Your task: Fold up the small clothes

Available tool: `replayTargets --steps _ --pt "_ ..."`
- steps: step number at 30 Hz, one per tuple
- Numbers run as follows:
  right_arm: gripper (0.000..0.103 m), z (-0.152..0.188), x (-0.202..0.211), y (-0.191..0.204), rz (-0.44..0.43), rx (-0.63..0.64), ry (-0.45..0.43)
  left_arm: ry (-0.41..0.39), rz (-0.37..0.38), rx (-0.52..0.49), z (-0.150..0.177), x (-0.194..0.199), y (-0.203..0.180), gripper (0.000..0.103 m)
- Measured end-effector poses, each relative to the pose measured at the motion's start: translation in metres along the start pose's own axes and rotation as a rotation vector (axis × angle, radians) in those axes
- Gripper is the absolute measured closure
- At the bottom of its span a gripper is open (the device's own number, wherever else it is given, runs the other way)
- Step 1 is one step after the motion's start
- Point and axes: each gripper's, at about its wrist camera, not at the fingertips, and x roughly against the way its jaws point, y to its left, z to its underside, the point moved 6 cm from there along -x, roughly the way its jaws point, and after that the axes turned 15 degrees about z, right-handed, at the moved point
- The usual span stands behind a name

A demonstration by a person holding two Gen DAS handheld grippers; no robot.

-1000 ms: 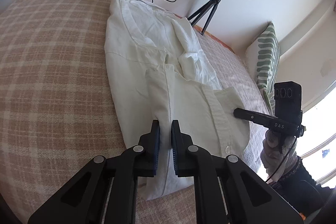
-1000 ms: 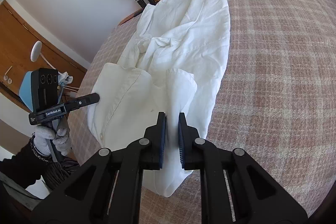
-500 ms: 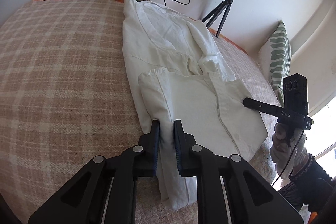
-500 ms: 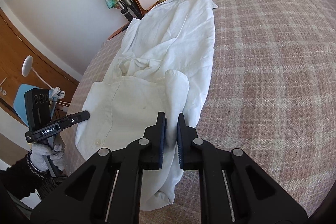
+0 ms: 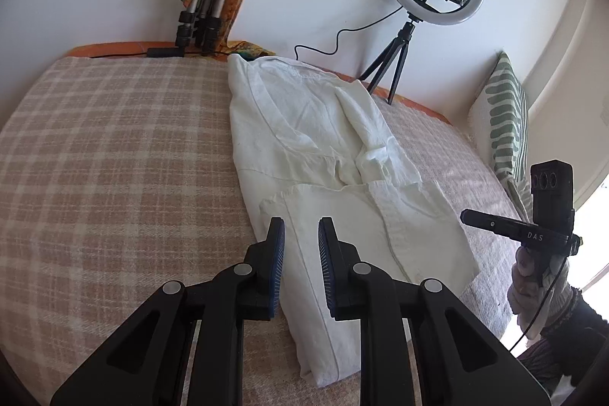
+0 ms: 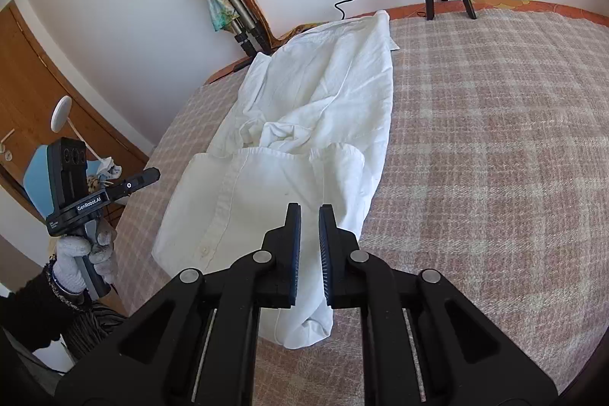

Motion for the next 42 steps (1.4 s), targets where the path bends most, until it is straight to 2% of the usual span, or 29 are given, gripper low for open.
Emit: replayTargets --steps 2,6,8,9,10,13,16,21,23,26,29,34,37,40,42 --pt "0.093 0.009 -0.007 0.003 -0.036 0.005 0.049 0.03 0.027 -0.004 0.005 -0.008 -0.005 0.085" --pt "0.081 0.024 0.002 -0.006 -0.099 0.015 0.08 0.089 0.041 -0.023 0.018 -0.02 -0.012 0.085" --pt "0.068 0.034 0.009 -0.006 -0.167 0.046 0.105 0.112 0.045 -0.024 0.023 -0.025 -0.011 0.085" --pt "0.056 0.04 0.011 -0.004 -0.176 0.077 0.111 0.123 0.046 -0.018 0.024 -0.028 -0.01 0.085" --pt "0.054 0.045 0.012 -0.001 -0.166 0.11 0.104 0.13 0.046 -0.011 0.025 -0.031 -0.008 0.085" --pt "0.054 0.056 0.003 0.011 -0.133 0.204 0.119 0.145 0.053 0.01 0.027 -0.038 -0.005 0.085" --pt "0.054 0.056 -0.003 0.025 -0.074 0.308 0.081 0.16 0.053 0.014 0.029 -0.044 -0.003 0.085" --pt "0.054 0.044 -0.006 0.033 -0.071 0.399 0.032 0.168 0.052 0.011 0.031 -0.045 -0.003 0.085" --pt "0.054 0.039 -0.013 0.031 -0.094 0.424 0.052 0.175 0.041 -0.005 0.03 -0.045 -0.005 0.085" --pt "0.049 0.041 -0.016 0.034 -0.18 0.455 0.102 0.163 0.029 -0.015 0.022 -0.037 -0.015 0.085" --pt "0.048 0.045 -0.019 0.039 -0.229 0.54 0.131 0.139 0.109 -0.025 0.007 -0.031 -0.043 0.085" --pt "0.048 0.044 -0.017 0.031 -0.335 0.546 0.168 0.26 0.226 -0.11 -0.007 -0.079 -0.093 0.085" --pt "0.048 0.045 -0.016 0.028 -0.355 0.566 0.176 0.337 0.239 -0.165 -0.012 -0.119 -0.106 0.085" --pt "0.048 0.043 -0.016 0.029 -0.372 0.575 0.173 0.403 0.267 -0.174 -0.015 -0.15 -0.109 0.085" --pt "0.048 0.047 -0.017 0.034 -0.392 0.6 0.186 0.433 0.241 -0.218 -0.014 -0.167 -0.11 0.085"
